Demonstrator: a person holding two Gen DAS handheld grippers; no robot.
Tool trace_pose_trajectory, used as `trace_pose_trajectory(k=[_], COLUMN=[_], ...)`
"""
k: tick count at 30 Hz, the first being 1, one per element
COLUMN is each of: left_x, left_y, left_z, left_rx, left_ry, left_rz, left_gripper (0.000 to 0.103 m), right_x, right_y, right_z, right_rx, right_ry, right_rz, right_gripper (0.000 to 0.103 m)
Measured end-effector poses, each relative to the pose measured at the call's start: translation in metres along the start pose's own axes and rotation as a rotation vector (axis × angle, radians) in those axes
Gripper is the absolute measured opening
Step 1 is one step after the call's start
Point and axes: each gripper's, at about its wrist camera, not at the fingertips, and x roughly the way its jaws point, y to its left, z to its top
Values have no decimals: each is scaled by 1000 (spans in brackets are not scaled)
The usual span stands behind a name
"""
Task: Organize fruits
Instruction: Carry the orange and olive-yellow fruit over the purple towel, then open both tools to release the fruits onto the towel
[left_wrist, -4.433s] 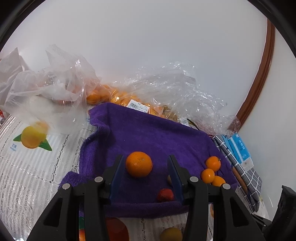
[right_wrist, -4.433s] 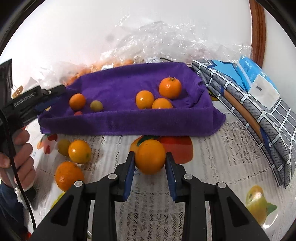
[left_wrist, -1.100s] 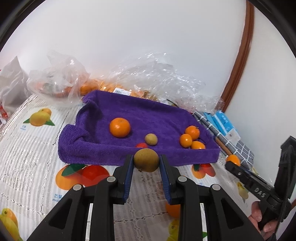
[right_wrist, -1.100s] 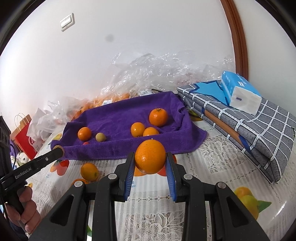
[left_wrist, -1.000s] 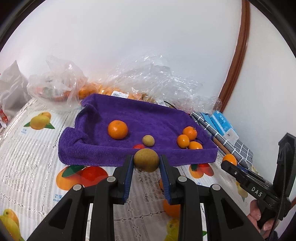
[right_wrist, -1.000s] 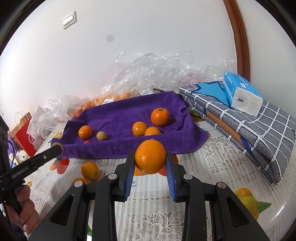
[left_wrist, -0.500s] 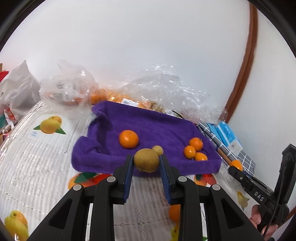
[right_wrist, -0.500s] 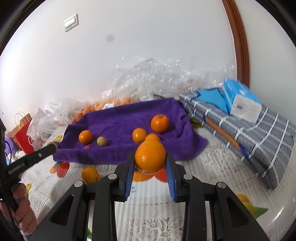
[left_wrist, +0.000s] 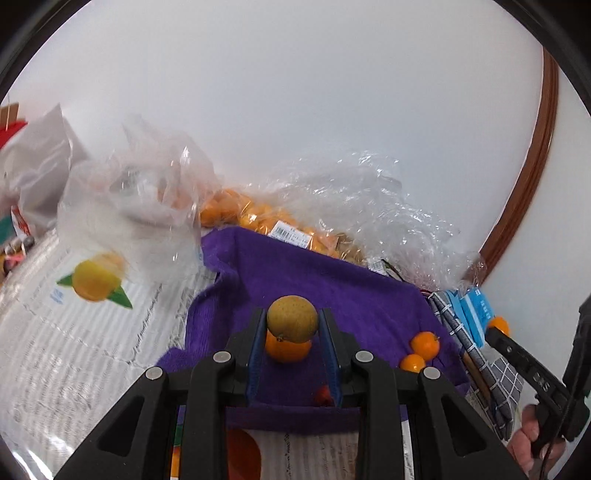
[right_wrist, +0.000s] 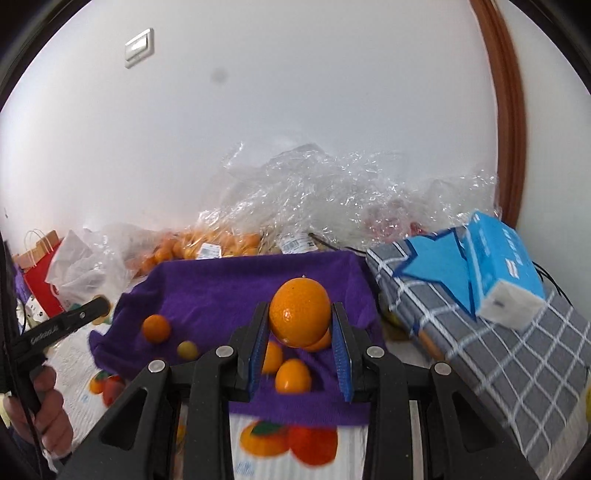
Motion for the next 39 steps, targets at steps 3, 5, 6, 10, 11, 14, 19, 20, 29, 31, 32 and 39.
trace_pose_trajectory(k=[3, 5, 6, 10, 11, 14, 19, 20, 29, 31, 32, 39], left_x=[11, 15, 15, 17, 17, 18, 22, 23, 29, 31, 32, 35], left_y=[2, 4, 5, 5, 6, 8, 9, 8, 3, 4, 4, 1], left_z=[-9, -9, -8, -9, -9, -9, -10, -10, -13, -13, -13, -13], left_rx=[27, 16, 7, 7, 2, -6, -10, -4, 11, 5, 3, 13], left_ry=[39, 55, 52, 49, 50, 56, 80, 84, 122, 131, 135, 144], left_rz=[18, 17, 4, 13, 12, 6, -15, -18, -24, -25, -24, -16], left_gripper=[27, 27, 27, 27, 27, 27, 27, 27, 27, 27, 27, 27], right_x=[15, 27, 30, 41, 45, 52, 55, 56, 61, 61, 61, 54], right_y=[-8, -13, -13, -18, -20, -21, -14, -13, -9, -8, -7, -9], right_z=[-12, -17, -17, -22, -24, -28, -31, -31, -35, -35, -35, -34], right_rx=[43, 67, 64, 62, 67, 67, 36, 34, 30, 25, 23, 30], right_ry=[8, 67, 74, 102, 115, 143, 162, 161, 189, 186, 185, 146], right_rz=[-16, -26, -21, -35, -30, -21, -20, -19, -10, -7, -5, -22], right_gripper=[32, 32, 32, 32, 32, 32, 32, 32, 32, 32, 32, 38])
